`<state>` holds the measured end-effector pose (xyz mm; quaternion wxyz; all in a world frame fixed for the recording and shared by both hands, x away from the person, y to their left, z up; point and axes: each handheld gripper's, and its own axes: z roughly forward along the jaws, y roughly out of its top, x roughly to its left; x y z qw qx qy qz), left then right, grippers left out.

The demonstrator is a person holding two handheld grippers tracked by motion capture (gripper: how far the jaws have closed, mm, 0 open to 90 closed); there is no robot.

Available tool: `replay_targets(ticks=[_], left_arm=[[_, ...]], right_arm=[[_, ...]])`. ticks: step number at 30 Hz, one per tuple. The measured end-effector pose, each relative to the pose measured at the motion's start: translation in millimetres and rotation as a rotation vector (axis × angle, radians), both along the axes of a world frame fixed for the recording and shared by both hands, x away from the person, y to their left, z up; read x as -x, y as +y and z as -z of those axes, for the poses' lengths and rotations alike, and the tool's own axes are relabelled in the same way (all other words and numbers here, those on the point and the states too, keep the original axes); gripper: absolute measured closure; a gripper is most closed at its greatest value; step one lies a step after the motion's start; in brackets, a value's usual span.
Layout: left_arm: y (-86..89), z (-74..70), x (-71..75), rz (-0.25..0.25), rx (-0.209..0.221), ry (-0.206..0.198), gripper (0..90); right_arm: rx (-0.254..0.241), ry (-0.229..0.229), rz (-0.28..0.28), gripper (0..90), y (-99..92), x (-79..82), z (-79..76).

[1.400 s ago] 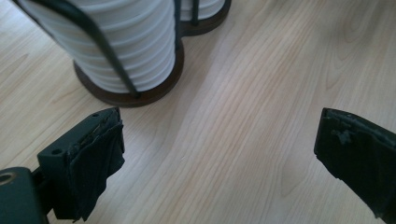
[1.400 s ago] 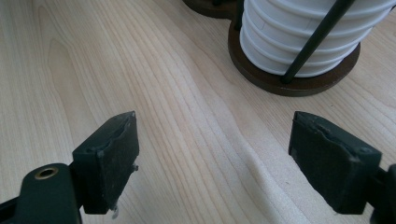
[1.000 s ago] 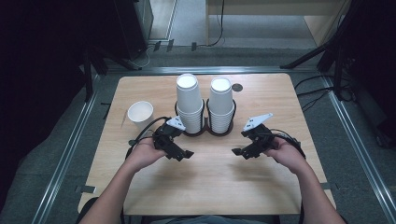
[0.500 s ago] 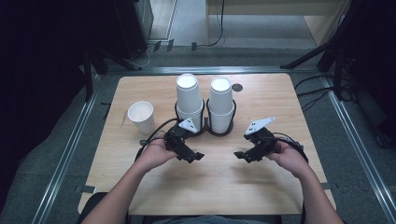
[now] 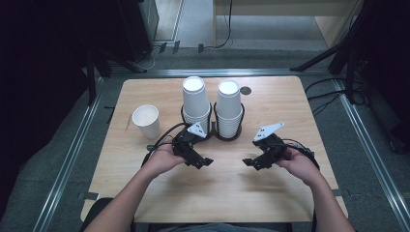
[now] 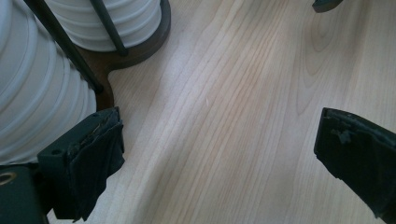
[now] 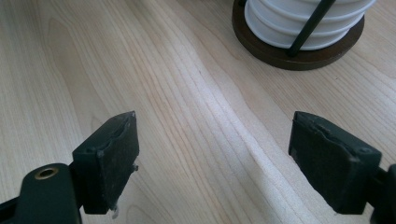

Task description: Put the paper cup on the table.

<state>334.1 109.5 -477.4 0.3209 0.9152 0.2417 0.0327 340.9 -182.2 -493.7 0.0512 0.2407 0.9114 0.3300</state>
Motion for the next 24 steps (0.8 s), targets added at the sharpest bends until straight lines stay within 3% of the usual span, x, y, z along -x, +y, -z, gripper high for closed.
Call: replay_targets(ticks=[20,24], left_arm=[[-0.8,3.6,0.1,-0.006,-0.008,-0.003,1.8],[-0.7,6.3,-0.8,-0.005,-0.024,-0.019,1.8]], right_arm=[[0.011,-0.003,-0.006,16.4,0.3,0.8,0.9],[0.015,-0.006,-0.012,16.4,0.3,0.2,1.8]])
